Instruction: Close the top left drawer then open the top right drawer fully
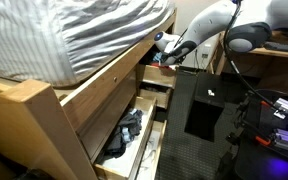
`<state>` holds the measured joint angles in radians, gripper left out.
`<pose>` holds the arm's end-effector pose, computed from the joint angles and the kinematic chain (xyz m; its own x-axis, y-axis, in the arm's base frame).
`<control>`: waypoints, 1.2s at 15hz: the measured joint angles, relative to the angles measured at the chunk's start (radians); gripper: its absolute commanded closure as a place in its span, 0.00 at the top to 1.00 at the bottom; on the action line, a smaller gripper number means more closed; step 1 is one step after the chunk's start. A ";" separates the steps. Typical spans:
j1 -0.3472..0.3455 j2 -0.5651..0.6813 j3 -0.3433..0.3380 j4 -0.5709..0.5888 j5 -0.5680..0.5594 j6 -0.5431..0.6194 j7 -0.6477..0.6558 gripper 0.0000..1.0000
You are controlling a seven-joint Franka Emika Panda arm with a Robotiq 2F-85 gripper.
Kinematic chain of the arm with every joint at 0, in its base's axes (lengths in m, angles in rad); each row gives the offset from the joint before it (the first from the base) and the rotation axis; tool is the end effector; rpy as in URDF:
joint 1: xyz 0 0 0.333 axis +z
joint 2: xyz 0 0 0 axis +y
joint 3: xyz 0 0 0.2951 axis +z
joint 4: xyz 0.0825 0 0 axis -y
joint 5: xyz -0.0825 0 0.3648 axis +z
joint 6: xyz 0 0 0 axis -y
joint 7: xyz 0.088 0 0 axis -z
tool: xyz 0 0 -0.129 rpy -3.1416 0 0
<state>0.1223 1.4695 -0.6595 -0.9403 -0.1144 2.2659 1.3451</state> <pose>0.6965 -0.2114 0.0264 0.3339 -0.7103 0.6197 -0.9389 -0.1923 0.2855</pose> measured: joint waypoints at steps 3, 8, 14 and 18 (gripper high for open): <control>0.055 -0.002 -0.064 -0.045 -0.004 0.141 0.129 1.00; 0.120 0.002 -0.101 -0.095 -0.011 0.159 0.152 1.00; 0.053 0.003 -0.023 -0.048 -0.018 0.058 0.041 1.00; 0.046 0.003 -0.017 -0.014 -0.018 -0.021 0.033 1.00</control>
<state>0.1685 1.4729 -0.6762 -0.9540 -0.1322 2.2449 1.3778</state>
